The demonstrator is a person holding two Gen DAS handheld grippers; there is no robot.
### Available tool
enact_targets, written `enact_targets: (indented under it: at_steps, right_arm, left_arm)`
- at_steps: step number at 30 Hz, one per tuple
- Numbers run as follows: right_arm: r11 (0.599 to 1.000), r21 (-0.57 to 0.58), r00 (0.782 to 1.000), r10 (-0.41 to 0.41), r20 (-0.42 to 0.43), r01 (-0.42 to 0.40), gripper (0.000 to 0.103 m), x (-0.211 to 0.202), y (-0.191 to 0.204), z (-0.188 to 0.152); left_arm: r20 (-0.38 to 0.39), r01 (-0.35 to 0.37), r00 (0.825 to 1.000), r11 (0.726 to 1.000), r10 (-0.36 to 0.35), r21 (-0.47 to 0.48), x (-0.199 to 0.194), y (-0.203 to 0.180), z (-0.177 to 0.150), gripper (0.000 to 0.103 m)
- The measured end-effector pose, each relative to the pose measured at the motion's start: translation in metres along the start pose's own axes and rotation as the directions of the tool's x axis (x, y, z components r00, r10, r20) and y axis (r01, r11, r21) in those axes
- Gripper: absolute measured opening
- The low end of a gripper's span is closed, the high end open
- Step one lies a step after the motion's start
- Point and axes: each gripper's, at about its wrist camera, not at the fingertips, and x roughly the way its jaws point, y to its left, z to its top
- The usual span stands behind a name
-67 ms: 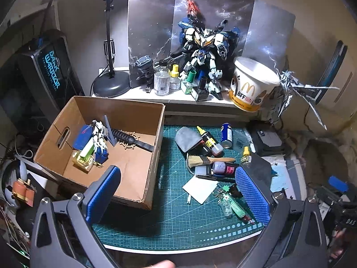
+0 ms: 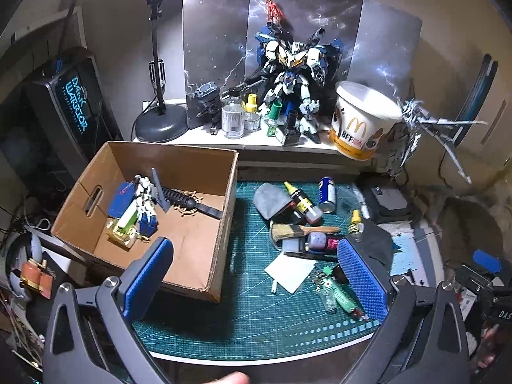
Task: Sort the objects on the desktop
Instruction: 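Move both tools toward the items on the green cutting mat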
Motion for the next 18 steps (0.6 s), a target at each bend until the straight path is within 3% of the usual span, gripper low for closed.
enact_targets:
  at_steps: [2, 4, 9, 13, 18]
  right_arm:
    - [1.0, 0.018, 1.0, 0.011, -0.022, -0.011, 0.097, 0.003, -0.005, -0.001]
    - [0.999, 0.036, 0.999, 0.023, -0.043, -0.021, 0.097, 0.006, -0.01, -0.002]
    - [0.996, 0.082, 0.994, 0.053, -0.095, -0.045, 0.097, 0.013, -0.023, -0.006]
    - [0.993, 0.107, 0.99, 0.067, -0.121, -0.054, 0.097, 0.019, -0.034, -0.011]
    - [0.991, 0.122, 0.989, 0.071, -0.133, -0.054, 0.092, 0.027, -0.047, -0.022]
  left_arm:
    - [-0.007, 0.015, 1.0, 1.0, -0.015, -0.002, 0.001, -0.002, 0.002, 0.103]
    - [0.05, -0.008, 0.999, 0.999, 0.007, 0.032, -0.002, -0.007, -0.003, 0.103]
    - [-0.022, -0.005, 1.0, 0.99, 0.008, 0.142, 0.009, -0.022, -0.01, 0.103]
    - [-0.035, -0.034, 0.998, 0.974, 0.043, 0.226, 0.017, -0.048, -0.02, 0.103]
    - [-0.064, 0.028, 0.998, 0.98, -0.015, 0.195, 0.025, -0.051, -0.028, 0.103]
